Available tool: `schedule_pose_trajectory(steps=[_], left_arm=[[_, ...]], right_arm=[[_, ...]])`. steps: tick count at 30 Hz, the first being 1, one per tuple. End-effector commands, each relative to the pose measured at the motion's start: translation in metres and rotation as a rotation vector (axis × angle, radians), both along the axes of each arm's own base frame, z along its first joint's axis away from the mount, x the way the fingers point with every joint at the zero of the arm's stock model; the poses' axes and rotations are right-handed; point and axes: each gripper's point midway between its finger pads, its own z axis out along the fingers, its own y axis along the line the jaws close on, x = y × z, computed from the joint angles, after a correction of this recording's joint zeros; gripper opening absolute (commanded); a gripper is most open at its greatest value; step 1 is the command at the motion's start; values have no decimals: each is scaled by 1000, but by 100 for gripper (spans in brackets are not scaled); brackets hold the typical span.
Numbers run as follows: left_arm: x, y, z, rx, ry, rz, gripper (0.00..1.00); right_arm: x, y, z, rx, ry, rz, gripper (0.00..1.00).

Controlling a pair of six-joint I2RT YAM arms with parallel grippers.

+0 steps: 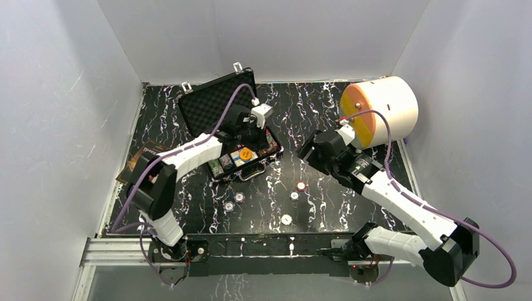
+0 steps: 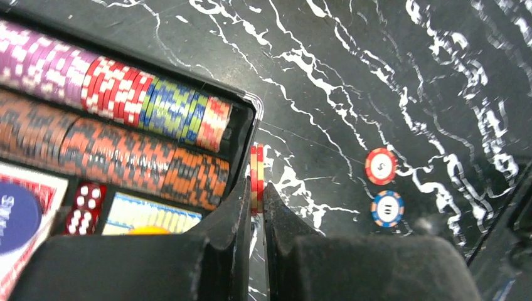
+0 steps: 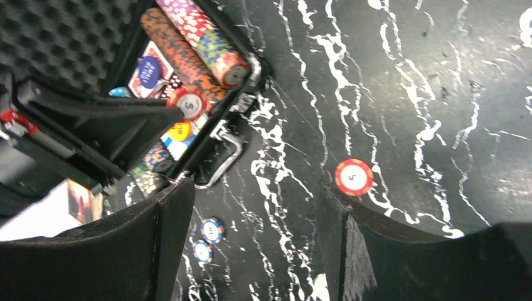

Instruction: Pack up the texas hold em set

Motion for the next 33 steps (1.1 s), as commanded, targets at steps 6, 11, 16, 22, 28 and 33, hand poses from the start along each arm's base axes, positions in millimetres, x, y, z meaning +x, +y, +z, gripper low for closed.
schedule_pose_trajectory(steps=[6,11,16,22,28,33], left_arm=[[16,-24,-3,130,-81,-322,0],[26,-25,-13,175,-102,-341,0],[25,-28,-20,183,-103,-386,0],[36,-27,-31,233,-115,-381,0],[49,-24,-43,307,-129,-334,17],[54,-28,-33,294,-151,-329,27]], right_arm=[[-16,-16,-30,-32,57,-21,77],[-17,-15,-33,-30,67,-13,76],[-18,-15,-34,-29,71,-10,76],[-21,-14,-39,-29,86,-2,76],[-21,-13,-40,-28,89,-1,76],[-22,-14,-47,-49,108,6,76]])
